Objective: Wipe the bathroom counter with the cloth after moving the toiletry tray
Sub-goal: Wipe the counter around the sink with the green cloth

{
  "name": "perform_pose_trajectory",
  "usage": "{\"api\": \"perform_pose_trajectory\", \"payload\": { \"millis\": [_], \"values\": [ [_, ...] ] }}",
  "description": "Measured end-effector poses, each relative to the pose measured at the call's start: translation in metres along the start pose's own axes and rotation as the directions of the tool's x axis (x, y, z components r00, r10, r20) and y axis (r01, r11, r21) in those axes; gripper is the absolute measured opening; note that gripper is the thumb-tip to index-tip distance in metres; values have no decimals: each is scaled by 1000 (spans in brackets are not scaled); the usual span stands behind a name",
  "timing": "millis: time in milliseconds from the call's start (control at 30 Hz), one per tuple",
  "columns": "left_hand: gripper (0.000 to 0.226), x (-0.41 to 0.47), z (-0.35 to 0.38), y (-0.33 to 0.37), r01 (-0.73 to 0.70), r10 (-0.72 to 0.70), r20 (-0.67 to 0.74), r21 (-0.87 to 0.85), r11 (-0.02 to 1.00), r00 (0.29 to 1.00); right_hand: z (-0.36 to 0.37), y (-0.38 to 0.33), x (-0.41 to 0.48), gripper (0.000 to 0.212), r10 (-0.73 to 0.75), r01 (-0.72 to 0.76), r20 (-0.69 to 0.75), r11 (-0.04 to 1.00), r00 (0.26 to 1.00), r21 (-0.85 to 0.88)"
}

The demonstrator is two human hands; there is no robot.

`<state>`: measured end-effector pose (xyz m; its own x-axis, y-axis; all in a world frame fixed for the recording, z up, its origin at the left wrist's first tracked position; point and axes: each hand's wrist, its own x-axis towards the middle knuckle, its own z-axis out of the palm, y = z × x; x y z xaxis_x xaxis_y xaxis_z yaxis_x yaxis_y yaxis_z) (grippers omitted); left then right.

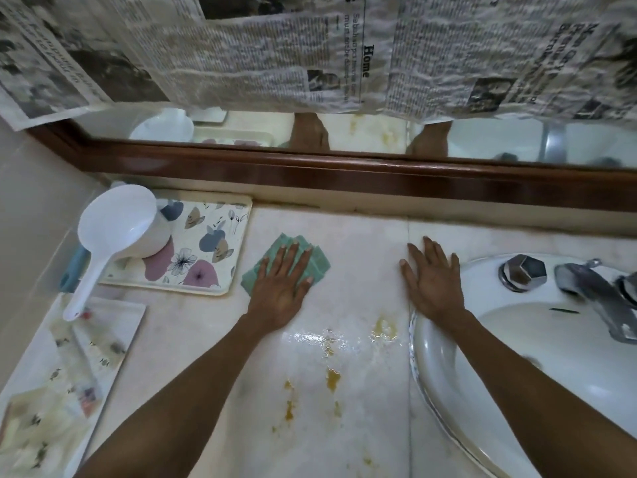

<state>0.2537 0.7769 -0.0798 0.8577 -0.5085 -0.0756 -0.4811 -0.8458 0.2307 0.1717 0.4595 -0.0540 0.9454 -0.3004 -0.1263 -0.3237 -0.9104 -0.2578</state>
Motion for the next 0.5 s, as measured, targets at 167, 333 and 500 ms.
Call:
{"api": "perform_pose_trajectory", "payload": {
  "millis": [167,333,500],
  "values": [
    [62,60,-2,20,399,-401,-32,-51,915,915,-6,22,0,61,-80,80,60,997,995,5],
    [60,109,10,126,346,-342,54,-94,934,938,-8,50,-10,65,-12,13,-23,999,1000,36],
    [54,75,19,141,-172,177,91,-63,983,980,-2,54,-17,64,36,-29,-115,998,993,63]
  ]
}}
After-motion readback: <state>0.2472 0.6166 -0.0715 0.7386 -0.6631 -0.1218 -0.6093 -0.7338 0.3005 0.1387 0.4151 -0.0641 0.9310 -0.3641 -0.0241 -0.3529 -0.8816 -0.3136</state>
